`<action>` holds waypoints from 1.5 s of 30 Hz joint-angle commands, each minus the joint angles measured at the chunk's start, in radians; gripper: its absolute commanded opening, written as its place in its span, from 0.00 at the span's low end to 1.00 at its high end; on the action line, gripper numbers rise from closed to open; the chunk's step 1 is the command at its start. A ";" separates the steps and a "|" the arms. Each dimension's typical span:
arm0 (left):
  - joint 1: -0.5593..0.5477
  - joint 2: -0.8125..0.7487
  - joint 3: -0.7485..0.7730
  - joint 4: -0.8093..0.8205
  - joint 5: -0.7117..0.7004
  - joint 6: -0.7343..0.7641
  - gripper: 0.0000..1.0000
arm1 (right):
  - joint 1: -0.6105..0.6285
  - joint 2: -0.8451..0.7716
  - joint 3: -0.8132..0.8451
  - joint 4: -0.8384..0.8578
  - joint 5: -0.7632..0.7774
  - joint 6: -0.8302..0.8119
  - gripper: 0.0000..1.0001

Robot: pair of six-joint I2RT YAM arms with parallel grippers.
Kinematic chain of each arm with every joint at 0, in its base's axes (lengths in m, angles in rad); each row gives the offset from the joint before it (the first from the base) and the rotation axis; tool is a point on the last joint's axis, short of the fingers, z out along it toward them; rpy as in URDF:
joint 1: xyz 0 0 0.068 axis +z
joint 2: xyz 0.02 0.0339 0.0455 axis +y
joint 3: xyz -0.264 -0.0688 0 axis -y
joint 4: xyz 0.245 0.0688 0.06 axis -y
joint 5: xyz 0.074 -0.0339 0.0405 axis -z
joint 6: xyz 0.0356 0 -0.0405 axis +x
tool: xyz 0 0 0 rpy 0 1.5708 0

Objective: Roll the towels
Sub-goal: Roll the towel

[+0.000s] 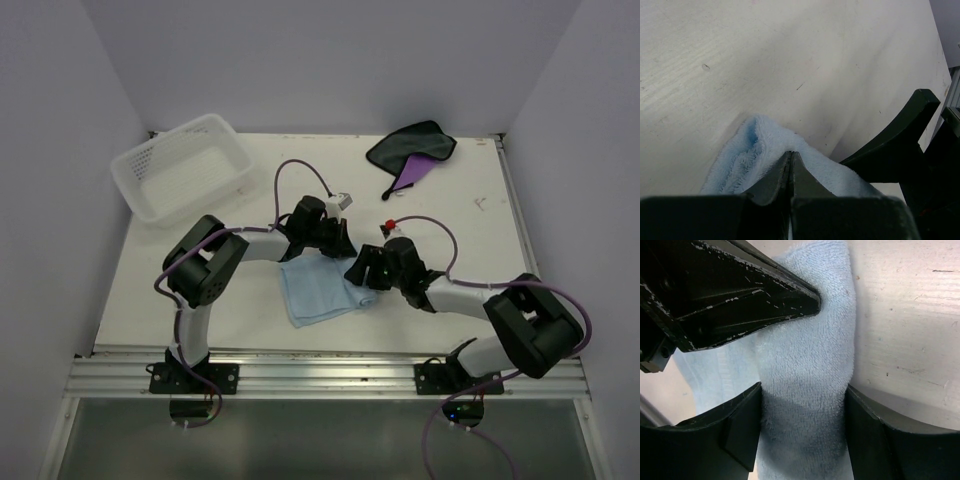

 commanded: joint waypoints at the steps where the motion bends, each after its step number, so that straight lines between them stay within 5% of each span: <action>1: 0.007 -0.034 -0.013 -0.021 -0.016 0.019 0.00 | 0.071 0.023 -0.003 -0.224 0.152 -0.071 0.63; 6: 0.006 -0.055 -0.017 -0.015 -0.002 0.009 0.00 | 0.207 0.042 0.060 -0.292 0.339 -0.082 0.57; 19: 0.007 -0.115 -0.022 -0.012 0.008 -0.019 0.00 | 0.278 -0.016 0.119 -0.454 0.557 -0.116 0.46; 35: 0.006 -0.175 -0.040 0.049 0.038 -0.108 0.00 | 0.415 0.016 0.274 -0.642 0.807 -0.208 0.45; 45: -0.003 -0.180 -0.066 0.118 0.061 -0.197 0.00 | 0.585 0.190 0.420 -0.817 1.059 -0.165 0.47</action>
